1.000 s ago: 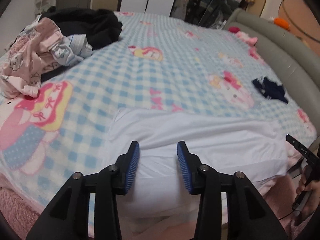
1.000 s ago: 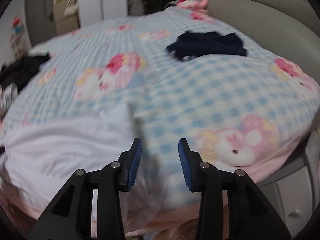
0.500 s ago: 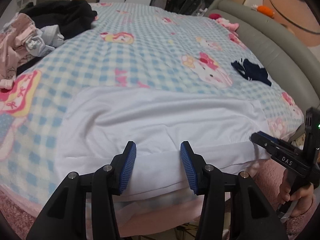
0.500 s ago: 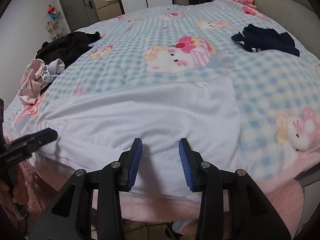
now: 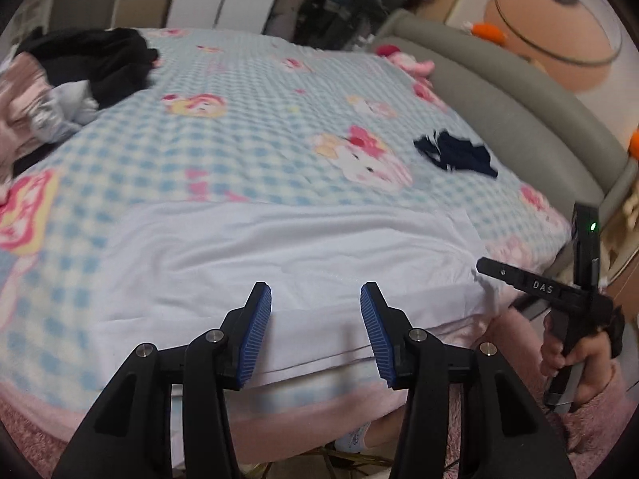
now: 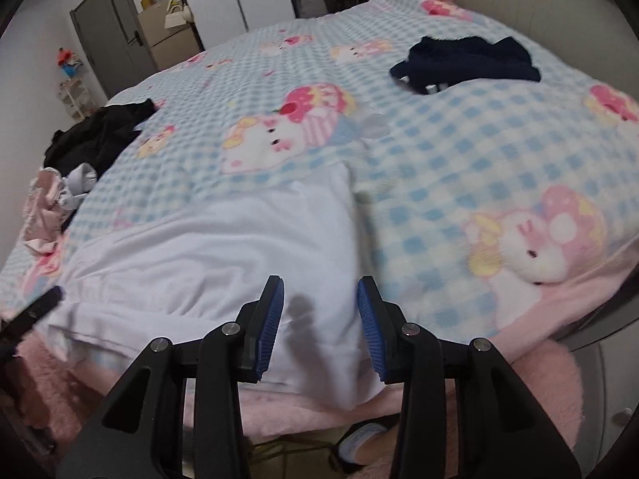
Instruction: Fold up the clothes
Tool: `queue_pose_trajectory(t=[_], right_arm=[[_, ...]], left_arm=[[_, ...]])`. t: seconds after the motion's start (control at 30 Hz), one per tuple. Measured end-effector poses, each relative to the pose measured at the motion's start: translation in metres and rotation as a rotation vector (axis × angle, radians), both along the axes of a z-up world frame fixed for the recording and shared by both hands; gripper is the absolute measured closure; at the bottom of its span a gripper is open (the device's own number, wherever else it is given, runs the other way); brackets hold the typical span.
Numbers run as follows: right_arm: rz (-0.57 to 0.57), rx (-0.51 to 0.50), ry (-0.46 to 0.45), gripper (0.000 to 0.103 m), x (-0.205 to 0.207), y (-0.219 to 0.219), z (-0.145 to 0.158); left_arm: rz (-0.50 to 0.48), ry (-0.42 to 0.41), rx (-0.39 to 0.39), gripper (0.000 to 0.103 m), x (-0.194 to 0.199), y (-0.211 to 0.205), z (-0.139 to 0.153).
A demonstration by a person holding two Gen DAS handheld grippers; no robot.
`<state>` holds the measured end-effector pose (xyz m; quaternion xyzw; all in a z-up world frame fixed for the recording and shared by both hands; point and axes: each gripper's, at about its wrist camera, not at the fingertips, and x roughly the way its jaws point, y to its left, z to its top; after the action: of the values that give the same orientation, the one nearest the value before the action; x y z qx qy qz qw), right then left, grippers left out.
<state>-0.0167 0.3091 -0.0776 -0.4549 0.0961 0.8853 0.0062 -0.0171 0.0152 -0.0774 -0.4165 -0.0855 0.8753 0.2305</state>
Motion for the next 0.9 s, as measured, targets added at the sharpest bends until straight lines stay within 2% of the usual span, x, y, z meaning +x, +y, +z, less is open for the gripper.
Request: queue_pose_trajectory(t=[0.17,0.2,0.3,0.37,0.4,0.53,0.6,0.67,0.73,0.8,0.9], right_arm=[[0.043,0.073,-0.044,0.061,0.003,-0.012,-0.015],[0.029,0.079,-0.045,0.057,0.004,-0.008,-0.016],[-0.058,0.158,-0.055,0.056,0.002,0.012,-0.018],[-0.085,0.131,-0.053,0.056,0.001,0.023,-0.015],[-0.085,0.096,-0.036,0.056,0.003,0.025,-0.011],[0.075,0.002,0.020,0.056,0.013,0.000,0.007],[0.192,-0.028,0.012,0.056,0.018,-0.024,0.010],[0.268,-0.015,-0.017,0.056,0.023,-0.048,0.003],[0.304,0.040,-0.036,0.056,0.027,-0.070,-0.007],[0.318,0.108,-0.027,0.056,0.030,-0.086,-0.012],[0.349,0.135,-0.008,0.056,0.026,-0.096,-0.017]], left_arm=[[-0.075,-0.062,-0.085,0.054,-0.002,0.044,-0.019],[-0.088,-0.071,-0.097,0.054,0.000,0.051,-0.021],[-0.138,-0.088,-0.076,0.054,0.010,0.059,-0.024],[-0.168,-0.100,-0.068,0.054,0.015,0.064,-0.026],[-0.164,-0.084,-0.096,0.054,0.018,0.066,-0.026],[-0.154,-0.064,-0.116,0.054,0.020,0.066,-0.025],[-0.141,-0.061,-0.168,0.054,0.021,0.067,-0.027],[-0.125,-0.057,-0.218,0.054,0.021,0.067,-0.029],[-0.071,-0.041,-0.246,0.055,0.022,0.057,-0.025],[-0.021,-0.029,-0.218,0.055,0.021,0.043,-0.017],[0.015,-0.053,-0.158,0.055,0.015,0.027,-0.018]])
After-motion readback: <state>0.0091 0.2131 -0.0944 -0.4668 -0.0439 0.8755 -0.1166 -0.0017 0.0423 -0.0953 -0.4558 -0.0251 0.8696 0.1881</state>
